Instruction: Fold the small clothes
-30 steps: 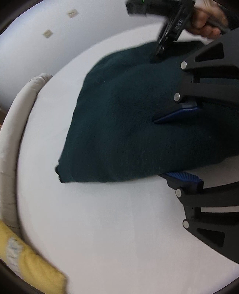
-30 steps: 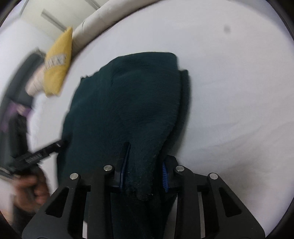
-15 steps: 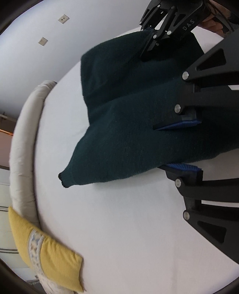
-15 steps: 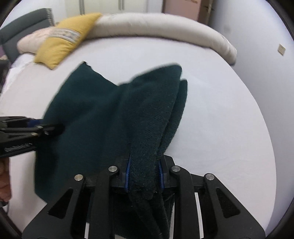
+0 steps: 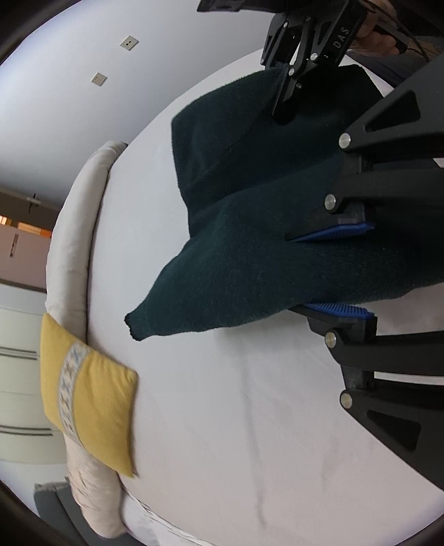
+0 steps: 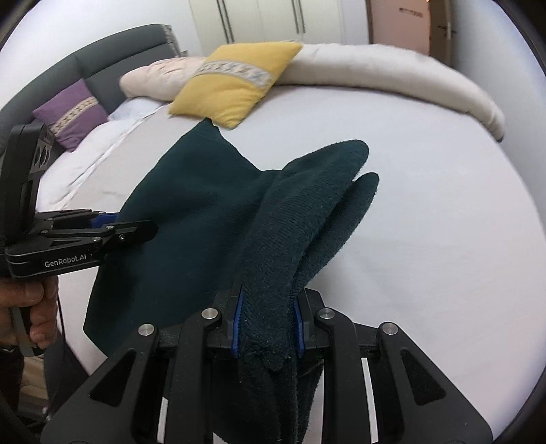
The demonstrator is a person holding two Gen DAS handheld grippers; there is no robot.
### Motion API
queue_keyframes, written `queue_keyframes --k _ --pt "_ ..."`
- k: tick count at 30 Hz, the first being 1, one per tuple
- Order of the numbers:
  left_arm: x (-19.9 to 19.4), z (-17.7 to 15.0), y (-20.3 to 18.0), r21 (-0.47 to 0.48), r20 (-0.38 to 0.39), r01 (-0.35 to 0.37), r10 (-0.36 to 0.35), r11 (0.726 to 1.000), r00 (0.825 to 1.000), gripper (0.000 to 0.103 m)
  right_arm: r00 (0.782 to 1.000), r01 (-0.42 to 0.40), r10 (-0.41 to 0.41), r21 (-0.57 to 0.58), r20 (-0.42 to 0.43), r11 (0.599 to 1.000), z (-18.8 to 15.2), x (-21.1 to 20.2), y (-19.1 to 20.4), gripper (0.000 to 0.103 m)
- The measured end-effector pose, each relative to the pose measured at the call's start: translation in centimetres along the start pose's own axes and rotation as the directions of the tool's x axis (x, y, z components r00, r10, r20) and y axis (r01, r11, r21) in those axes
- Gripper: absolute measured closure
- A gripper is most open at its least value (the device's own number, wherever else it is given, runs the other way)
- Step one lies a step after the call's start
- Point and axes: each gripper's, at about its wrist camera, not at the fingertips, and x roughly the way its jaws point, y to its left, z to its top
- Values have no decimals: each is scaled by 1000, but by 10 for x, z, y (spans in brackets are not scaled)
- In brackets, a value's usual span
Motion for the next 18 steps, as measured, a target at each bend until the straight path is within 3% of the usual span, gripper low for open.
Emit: queue_keyframes --k 5,7,10,13,16,18 --pt "7 -34 34 -61 -32 -2 0 998 999 68 996 -70 72 45 -46 997 -16 31 9 83" --pt "29 -49 45 -75 -85 -23 17 997 996 67 992 -88 94 75 -81 993 -22 61 14 83" --pt "50 -66 70 -136 -86 4 -16 991 996 58 984 -66 93 170 -154 983 -40 107 -9 81" --pt "53 -69 77 -165 -67 24 -35 986 997 53 960 -215 263 359 -92 908 -58 128 -48 80" --pt "55 -69 74 -136 -58 -6 -2 991 998 46 955 -240 286 362 -79 901 -58 137 -52 78" --pt "52 -70 85 -208 -56 50 -62 977 996 45 954 -237 286 363 -86 901 -55 140 -50 76"
